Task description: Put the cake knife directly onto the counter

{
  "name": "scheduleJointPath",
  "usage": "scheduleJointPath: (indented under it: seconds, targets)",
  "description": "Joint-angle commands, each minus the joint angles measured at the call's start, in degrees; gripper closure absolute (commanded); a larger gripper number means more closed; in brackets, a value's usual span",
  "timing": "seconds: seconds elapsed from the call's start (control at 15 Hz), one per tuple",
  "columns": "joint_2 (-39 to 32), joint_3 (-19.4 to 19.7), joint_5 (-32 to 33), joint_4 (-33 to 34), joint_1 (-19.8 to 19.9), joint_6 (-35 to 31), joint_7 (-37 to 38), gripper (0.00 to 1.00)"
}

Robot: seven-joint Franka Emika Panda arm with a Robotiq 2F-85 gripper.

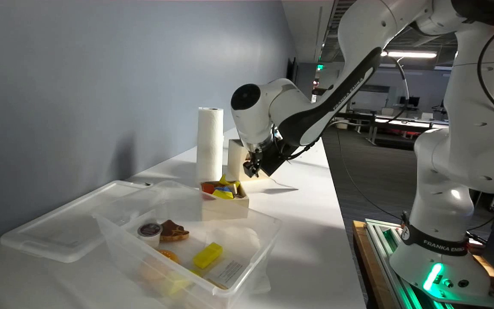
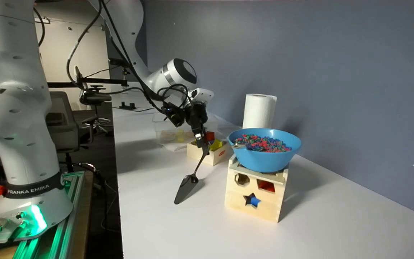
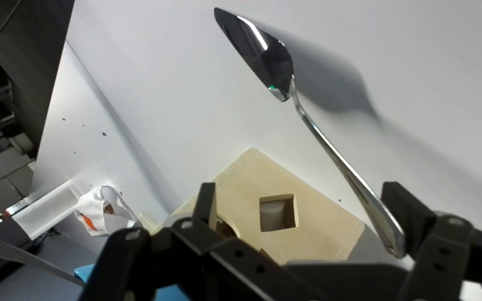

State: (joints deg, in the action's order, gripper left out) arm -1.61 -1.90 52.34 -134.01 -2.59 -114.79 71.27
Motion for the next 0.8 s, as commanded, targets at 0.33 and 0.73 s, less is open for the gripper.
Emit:
scheduleJointPath:
  seconds: [0.33, 0.73]
  targets:
    - [-2.68, 1.35, 1.51, -1.93, 1.23, -3.01, 2.09, 0.00]
    - [-3.69, 2.06, 1.01, -2.43, 1.47, -4.34, 1.19, 0.00]
